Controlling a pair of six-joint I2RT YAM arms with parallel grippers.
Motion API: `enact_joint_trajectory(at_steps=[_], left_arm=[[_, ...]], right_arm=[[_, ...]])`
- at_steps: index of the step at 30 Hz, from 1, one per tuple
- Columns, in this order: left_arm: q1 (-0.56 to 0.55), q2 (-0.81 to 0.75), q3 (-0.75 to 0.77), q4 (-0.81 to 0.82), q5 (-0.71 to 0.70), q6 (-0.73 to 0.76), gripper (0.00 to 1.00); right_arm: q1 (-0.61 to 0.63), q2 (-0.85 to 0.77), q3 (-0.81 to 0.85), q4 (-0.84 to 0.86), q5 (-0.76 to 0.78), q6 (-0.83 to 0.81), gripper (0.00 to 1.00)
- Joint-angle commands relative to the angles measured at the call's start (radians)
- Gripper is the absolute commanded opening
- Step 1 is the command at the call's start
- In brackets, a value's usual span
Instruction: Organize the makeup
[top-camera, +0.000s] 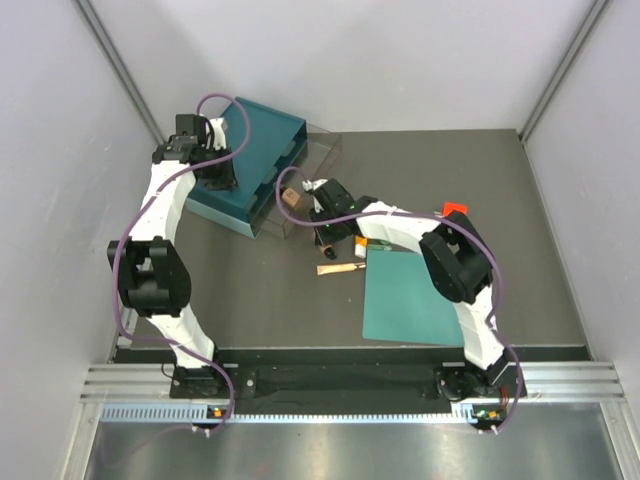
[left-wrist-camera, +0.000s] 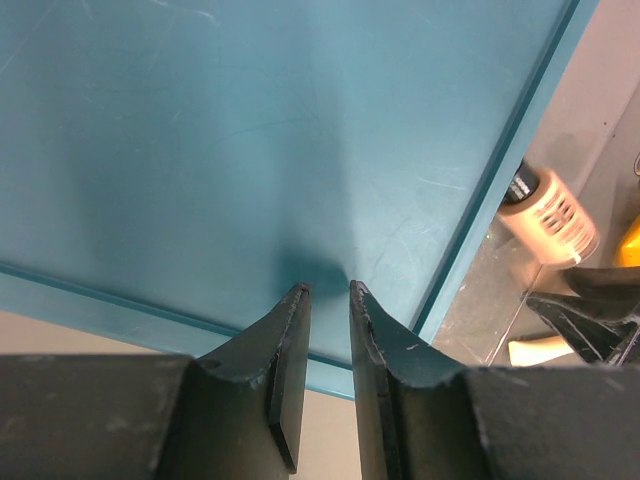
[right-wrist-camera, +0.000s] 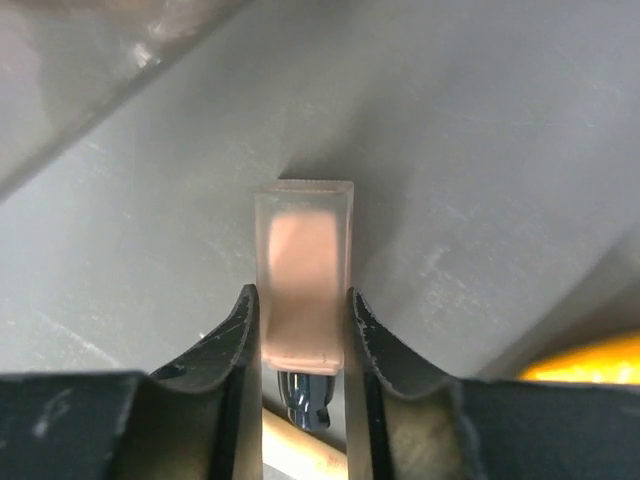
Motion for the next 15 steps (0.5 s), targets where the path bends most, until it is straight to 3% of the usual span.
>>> enact_joint_trajectory(at_steps=[1,8,15], left_arm=[[0.002,0.034,-0.053,-0.129,-0.041,0.016,0.29],[0.001,0.037,-0.048,-0.125,-0.038,0.016,0.29],[0.002,0.043,-0.036,-0.129,-0.041,0.022,0.29]], right_arm=[[-0.017,-0.139,-0.074,0.048,0.069,0.024,0.00],[-0.132,-0.261,-0.119,0.011,0.117,0.099,0.00],[-0.184,-0.302,0.070,0.016,0.086,0.059,0.00]])
